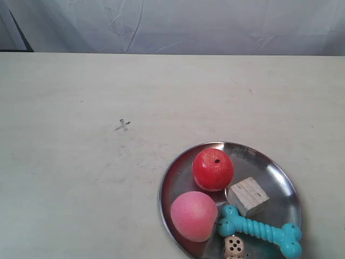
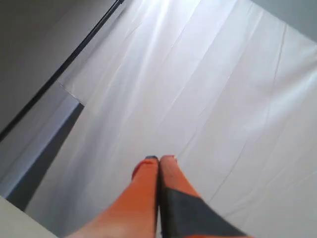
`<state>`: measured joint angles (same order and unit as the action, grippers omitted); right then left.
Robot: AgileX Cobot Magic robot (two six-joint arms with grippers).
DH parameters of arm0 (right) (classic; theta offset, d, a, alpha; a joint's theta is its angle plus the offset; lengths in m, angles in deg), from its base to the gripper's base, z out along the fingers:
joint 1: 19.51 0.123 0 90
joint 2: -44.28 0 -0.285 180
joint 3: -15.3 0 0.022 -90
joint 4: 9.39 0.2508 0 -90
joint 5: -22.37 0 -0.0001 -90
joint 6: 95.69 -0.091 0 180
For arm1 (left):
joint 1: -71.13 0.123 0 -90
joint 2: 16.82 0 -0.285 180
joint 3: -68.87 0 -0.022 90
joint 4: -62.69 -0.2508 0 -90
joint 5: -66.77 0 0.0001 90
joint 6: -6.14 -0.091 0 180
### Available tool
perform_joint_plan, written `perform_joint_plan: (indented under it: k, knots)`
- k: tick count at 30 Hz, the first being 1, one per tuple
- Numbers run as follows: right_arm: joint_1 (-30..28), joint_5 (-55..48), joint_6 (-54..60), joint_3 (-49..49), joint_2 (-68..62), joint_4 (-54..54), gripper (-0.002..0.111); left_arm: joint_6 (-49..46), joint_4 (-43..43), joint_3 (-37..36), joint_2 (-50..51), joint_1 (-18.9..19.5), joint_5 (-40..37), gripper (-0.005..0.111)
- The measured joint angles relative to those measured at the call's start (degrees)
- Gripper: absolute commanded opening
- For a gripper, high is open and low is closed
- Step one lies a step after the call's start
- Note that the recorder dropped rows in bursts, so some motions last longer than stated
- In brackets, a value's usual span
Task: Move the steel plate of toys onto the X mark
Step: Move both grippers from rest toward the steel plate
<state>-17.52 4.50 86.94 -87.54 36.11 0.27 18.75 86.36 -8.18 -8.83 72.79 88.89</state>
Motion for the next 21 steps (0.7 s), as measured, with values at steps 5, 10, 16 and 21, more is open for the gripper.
perform_joint_plan:
  k: [5, 10, 16, 21]
  knots:
    - [0.0, 0.0, 0.1, 0.0, 0.0, -2.0, 0.000, 6.5, 0.7, 0.0, 0.0, 0.0, 0.5, 0.000]
    - [0.0, 0.0, 0.1, 0.0, 0.0, -7.4, 0.000, 7.7, 5.3, 0.0, 0.0, 0.0, -1.1, 0.000]
    - [0.0, 0.2, 0.1, 0.0, 0.0, -8.4, 0.000, 8.1, 10.7, 0.0, 0.0, 0.0, -4.2, 0.000]
    - [0.0, 9.8, 0.1, 0.0, 0.0, -7.1, 0.000, 8.2, 6.0, 3.6, 0.0, 0.0, -10.3, 0.000]
